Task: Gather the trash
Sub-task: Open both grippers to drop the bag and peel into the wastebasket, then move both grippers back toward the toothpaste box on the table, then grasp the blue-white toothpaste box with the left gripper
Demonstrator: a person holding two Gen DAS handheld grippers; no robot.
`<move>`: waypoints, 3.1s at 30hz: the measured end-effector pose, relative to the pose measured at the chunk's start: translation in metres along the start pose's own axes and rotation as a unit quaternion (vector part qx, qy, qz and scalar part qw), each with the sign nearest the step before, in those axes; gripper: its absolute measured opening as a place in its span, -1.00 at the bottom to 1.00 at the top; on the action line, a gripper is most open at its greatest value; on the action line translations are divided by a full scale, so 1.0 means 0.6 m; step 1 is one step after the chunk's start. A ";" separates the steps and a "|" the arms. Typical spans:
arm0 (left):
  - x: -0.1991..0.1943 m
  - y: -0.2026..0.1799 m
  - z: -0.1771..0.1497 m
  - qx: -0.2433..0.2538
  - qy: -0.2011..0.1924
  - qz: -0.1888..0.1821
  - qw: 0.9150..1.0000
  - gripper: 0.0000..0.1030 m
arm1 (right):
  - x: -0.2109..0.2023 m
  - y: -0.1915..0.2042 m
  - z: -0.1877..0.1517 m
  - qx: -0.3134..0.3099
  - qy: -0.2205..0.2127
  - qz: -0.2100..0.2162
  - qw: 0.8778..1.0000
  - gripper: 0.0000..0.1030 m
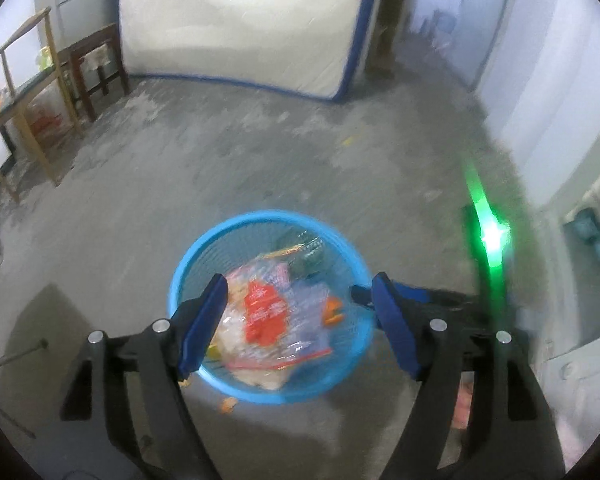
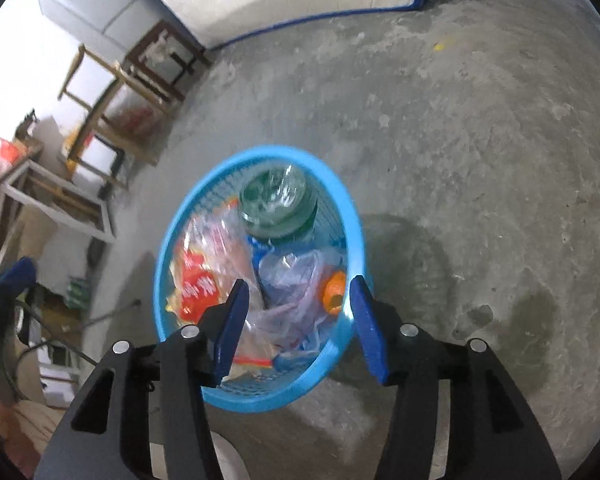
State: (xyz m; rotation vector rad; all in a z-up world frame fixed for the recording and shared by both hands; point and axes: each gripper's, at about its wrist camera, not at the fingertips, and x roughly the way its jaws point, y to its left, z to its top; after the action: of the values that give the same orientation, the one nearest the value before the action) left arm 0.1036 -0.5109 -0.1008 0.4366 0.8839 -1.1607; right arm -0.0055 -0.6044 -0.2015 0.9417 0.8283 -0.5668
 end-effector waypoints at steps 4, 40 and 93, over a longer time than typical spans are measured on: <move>-0.101 -0.027 0.026 0.002 -0.052 -0.059 0.997 0.45 | -0.037 0.005 0.001 0.004 -0.025 0.025 0.999 0.00; -0.681 0.339 -0.267 -0.201 -0.215 0.109 0.949 0.70 | 0.189 0.199 -0.030 -0.101 0.217 -0.167 0.957 -0.10; -0.515 0.631 -0.108 -0.207 -0.019 0.174 0.963 0.75 | -0.211 0.771 -0.241 -0.334 0.095 0.224 0.910 0.51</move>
State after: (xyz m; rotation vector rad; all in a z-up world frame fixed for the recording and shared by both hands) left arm 0.3886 -0.1391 0.0525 0.2133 0.9440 -0.6373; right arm 0.2106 -0.2448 0.0723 0.5189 0.8609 0.2178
